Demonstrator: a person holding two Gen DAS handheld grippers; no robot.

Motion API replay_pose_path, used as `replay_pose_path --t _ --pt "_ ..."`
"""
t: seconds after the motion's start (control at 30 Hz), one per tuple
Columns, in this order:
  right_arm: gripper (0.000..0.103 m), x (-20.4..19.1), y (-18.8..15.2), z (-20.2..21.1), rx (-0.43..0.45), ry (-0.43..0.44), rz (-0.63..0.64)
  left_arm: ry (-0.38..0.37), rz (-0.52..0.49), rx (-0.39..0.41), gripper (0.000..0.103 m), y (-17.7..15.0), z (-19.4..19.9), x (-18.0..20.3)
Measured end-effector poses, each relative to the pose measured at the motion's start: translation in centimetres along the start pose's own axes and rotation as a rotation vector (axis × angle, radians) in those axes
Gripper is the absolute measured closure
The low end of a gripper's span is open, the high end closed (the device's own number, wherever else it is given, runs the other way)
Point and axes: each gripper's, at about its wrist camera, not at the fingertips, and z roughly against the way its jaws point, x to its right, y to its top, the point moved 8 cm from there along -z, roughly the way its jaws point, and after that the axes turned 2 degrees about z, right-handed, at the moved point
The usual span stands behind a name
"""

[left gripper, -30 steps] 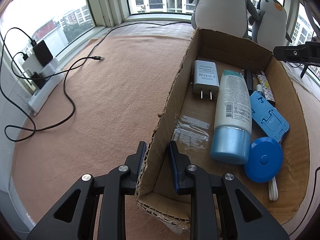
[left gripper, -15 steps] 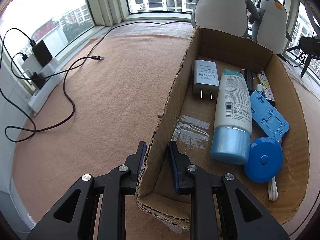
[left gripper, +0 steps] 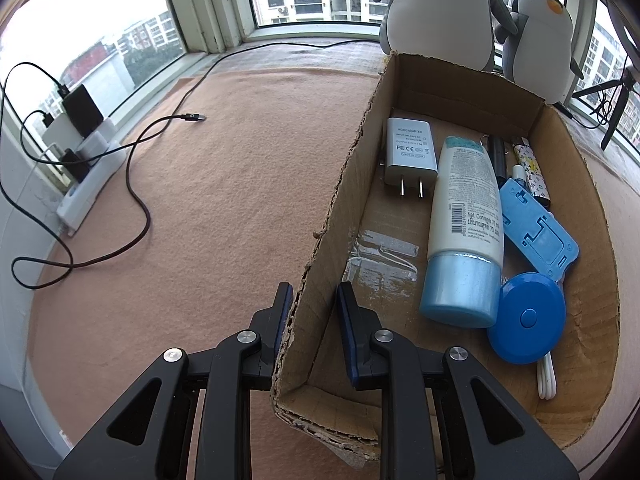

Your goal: Organize rigid objects

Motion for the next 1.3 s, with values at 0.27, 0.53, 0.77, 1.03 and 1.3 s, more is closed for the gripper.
replay_pose_path --t 0.27,0.53,0.77,1.03,1.3 --pt "0.049 0.9 -1.0 1.8 0.017 -0.018 -0.035 0.002 -0.002 0.001 0.082 0.0 0.0 -0.1" --pt "0.048 1.3 -2.2 2.3 0.015 -0.017 -0.053 0.003 -0.001 0.001 0.082 -0.1 0.1 -0.1" --pt "0.043 1.8 -3.7 2.9 0.009 -0.018 -0.076 -0.004 0.005 0.001 0.082 -0.1 0.4 -0.2" --pt "0.037 3.2 -5.6 4.9 0.024 -0.046 -0.125 -0.015 0.007 0.034 0.082 0.5 2.0 -0.2" --pt "0.029 4.1 -6.2 6.3 0.042 -0.067 -0.165 -0.032 -0.001 0.073 0.075 1.0 4.8 0.2"
